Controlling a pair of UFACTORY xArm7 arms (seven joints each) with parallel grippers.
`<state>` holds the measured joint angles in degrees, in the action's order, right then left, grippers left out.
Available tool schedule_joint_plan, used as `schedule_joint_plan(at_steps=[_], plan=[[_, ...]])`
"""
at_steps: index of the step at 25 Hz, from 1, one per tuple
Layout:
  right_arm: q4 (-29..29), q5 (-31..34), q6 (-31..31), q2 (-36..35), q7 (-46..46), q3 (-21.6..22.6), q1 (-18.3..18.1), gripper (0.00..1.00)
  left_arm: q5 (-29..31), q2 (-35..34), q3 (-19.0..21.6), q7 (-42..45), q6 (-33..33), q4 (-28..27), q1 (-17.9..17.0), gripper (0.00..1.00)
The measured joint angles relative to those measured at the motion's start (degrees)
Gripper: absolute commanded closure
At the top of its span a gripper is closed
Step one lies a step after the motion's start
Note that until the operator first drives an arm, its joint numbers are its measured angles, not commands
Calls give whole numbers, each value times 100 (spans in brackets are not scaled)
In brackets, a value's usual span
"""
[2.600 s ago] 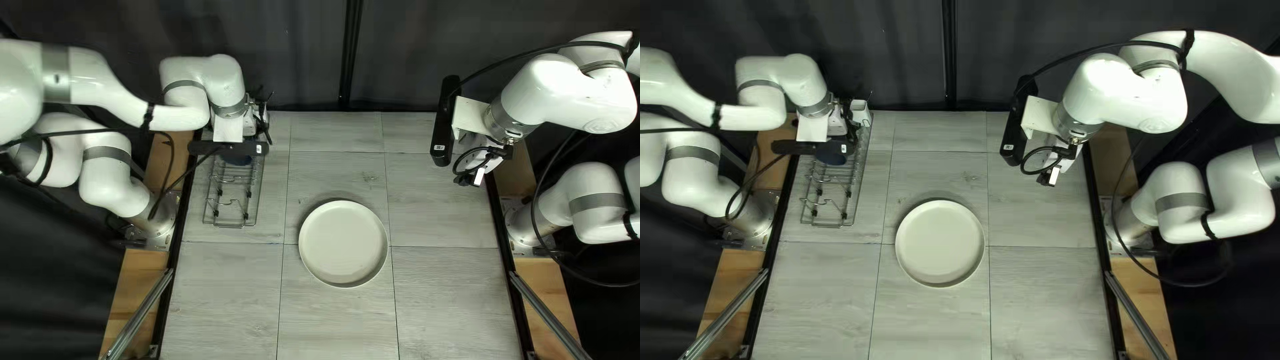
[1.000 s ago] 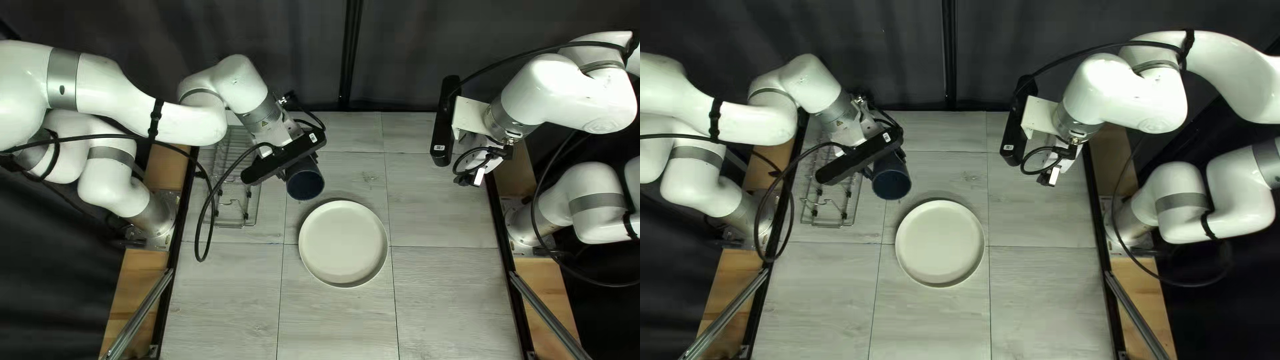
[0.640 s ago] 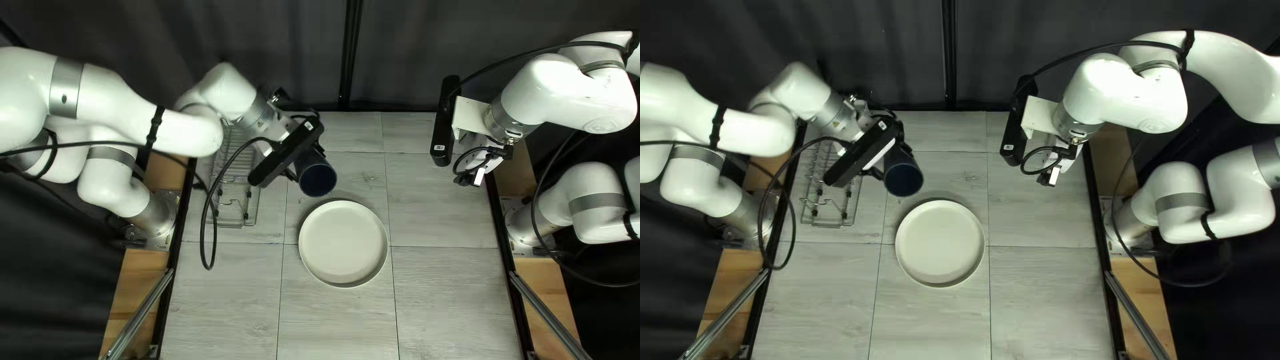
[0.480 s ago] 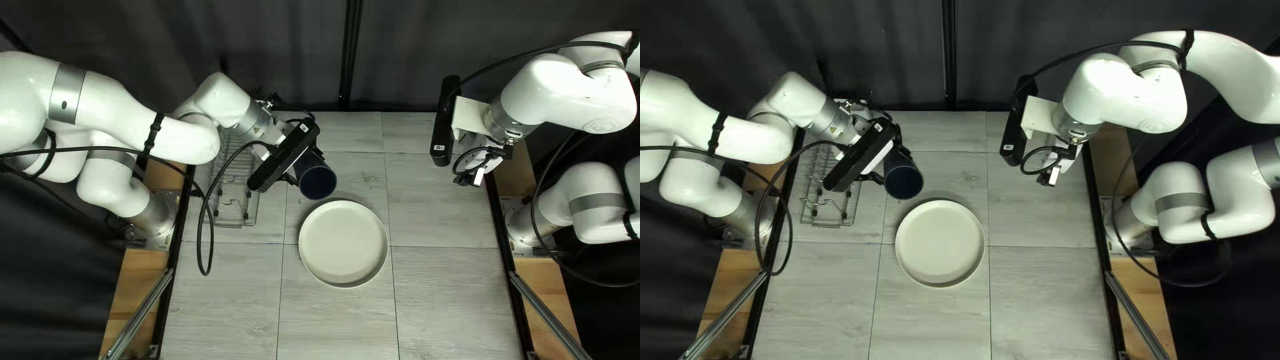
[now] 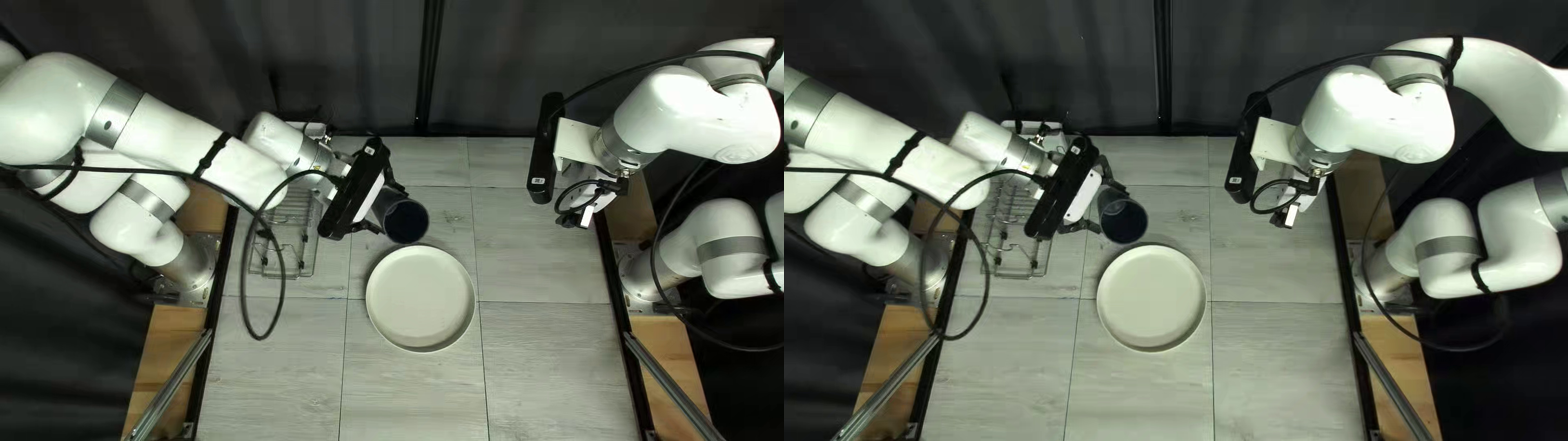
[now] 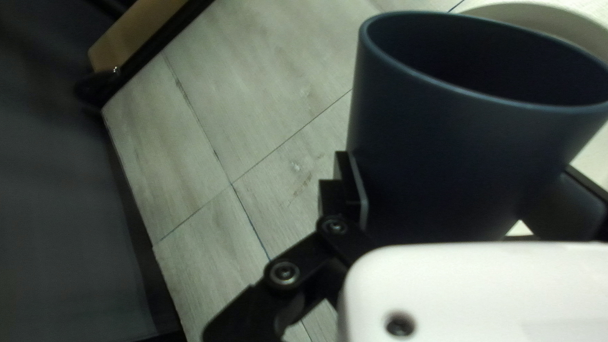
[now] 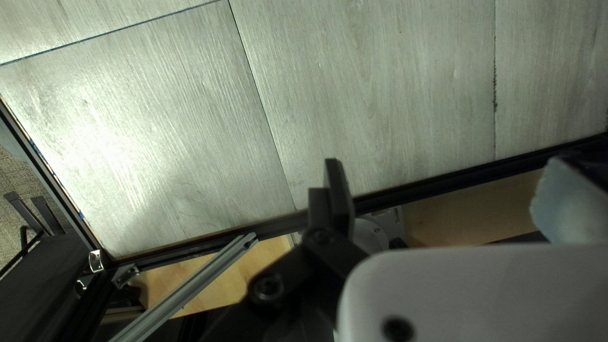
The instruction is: Pick up and place plate onto table. Place down one fork to the left of the plate. Place spoon and knife to the right of the plate. Place cup above the knife and spoon
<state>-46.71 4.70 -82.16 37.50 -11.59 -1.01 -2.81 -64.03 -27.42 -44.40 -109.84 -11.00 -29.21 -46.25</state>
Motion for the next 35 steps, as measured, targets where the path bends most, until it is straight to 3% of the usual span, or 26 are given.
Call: schedule_joint_plan(at_steps=[3,22,25,30,35], plan=[[0,0,0,0,0,0,0,0,-59,-157,-372,-122,-271,4,-430,100],[0,0,0,0,0,0,0,0,16,-251,-476,-67,-428,57,-564,100],[0,0,0,0,0,0,0,0,412,-306,-636,758,-1314,239,-1031,100],[0,0,0,0,0,0,0,0,742,709,-633,2886,-2640,405,-2063,100],[0,0,0,0,0,0,0,0,1566,922,-901,4145,-3348,750,-2435,100]])
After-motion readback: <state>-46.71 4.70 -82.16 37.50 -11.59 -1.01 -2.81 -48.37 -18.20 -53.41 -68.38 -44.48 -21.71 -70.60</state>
